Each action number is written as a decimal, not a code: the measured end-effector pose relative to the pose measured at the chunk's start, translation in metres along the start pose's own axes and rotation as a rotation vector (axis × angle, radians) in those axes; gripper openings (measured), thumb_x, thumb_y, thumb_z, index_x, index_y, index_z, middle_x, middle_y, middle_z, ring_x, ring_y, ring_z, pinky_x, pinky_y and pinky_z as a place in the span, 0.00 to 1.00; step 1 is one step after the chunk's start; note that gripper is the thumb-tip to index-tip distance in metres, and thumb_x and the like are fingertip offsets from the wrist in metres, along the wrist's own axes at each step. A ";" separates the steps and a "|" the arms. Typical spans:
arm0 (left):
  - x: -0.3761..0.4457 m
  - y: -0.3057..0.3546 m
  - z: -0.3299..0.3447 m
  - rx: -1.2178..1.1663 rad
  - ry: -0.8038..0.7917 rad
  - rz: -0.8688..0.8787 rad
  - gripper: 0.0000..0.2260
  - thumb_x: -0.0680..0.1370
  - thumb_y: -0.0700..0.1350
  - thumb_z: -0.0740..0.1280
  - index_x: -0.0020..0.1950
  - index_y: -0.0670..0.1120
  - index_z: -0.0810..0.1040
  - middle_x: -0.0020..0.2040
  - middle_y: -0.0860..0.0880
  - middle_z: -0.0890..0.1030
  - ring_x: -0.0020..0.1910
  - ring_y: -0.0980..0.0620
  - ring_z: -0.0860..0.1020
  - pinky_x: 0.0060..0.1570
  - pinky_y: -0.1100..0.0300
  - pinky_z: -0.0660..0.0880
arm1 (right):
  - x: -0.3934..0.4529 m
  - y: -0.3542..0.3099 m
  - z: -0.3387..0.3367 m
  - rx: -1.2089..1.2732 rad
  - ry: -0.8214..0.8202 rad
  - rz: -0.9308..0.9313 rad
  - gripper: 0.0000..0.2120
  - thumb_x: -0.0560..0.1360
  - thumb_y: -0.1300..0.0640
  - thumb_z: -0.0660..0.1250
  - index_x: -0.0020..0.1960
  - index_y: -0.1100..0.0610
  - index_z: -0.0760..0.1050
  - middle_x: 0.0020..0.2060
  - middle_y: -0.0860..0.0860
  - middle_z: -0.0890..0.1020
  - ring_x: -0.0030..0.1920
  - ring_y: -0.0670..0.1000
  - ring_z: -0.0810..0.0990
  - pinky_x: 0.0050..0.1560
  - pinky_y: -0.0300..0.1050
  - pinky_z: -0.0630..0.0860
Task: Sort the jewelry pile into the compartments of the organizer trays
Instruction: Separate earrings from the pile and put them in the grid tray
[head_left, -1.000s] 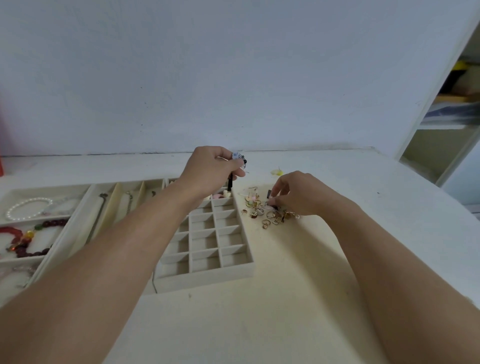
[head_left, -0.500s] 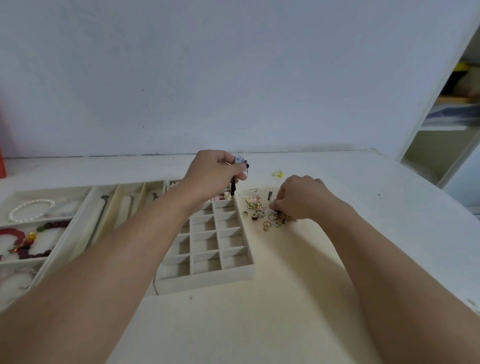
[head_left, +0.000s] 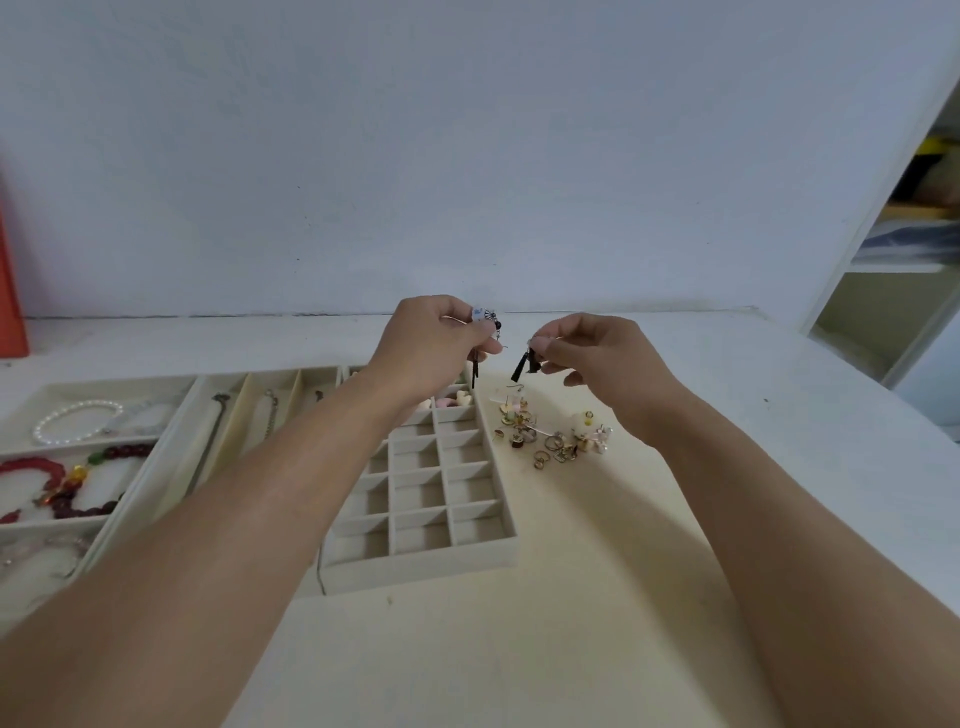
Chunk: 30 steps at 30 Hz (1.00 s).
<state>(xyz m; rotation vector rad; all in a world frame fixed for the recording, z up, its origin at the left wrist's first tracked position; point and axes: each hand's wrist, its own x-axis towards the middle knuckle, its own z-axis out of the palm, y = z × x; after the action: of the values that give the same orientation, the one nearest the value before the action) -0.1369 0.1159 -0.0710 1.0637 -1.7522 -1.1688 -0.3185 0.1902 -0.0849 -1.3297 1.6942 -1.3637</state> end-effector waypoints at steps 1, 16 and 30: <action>0.000 0.001 -0.001 -0.001 0.010 0.003 0.07 0.79 0.43 0.69 0.56 0.44 0.79 0.40 0.51 0.87 0.41 0.54 0.84 0.46 0.58 0.78 | 0.000 0.000 0.000 0.028 -0.026 0.002 0.04 0.76 0.56 0.73 0.49 0.56 0.83 0.41 0.49 0.86 0.42 0.47 0.83 0.46 0.43 0.75; -0.032 0.016 -0.052 0.278 -0.254 0.111 0.08 0.79 0.43 0.67 0.47 0.51 0.87 0.42 0.48 0.85 0.29 0.50 0.75 0.27 0.63 0.72 | -0.010 -0.020 0.030 0.178 -0.241 -0.049 0.09 0.74 0.56 0.75 0.51 0.60 0.84 0.45 0.57 0.85 0.43 0.49 0.82 0.49 0.44 0.78; -0.030 -0.010 -0.114 0.112 -0.147 0.076 0.07 0.77 0.48 0.73 0.42 0.48 0.86 0.36 0.48 0.83 0.39 0.49 0.76 0.46 0.51 0.71 | 0.013 -0.070 0.091 0.029 -0.372 -0.091 0.13 0.76 0.51 0.73 0.51 0.62 0.82 0.40 0.51 0.84 0.42 0.49 0.81 0.48 0.43 0.79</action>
<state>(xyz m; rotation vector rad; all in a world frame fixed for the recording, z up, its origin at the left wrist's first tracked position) -0.0206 0.1057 -0.0514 0.9870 -1.9753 -1.1377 -0.2191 0.1472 -0.0455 -1.5490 1.3743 -1.0997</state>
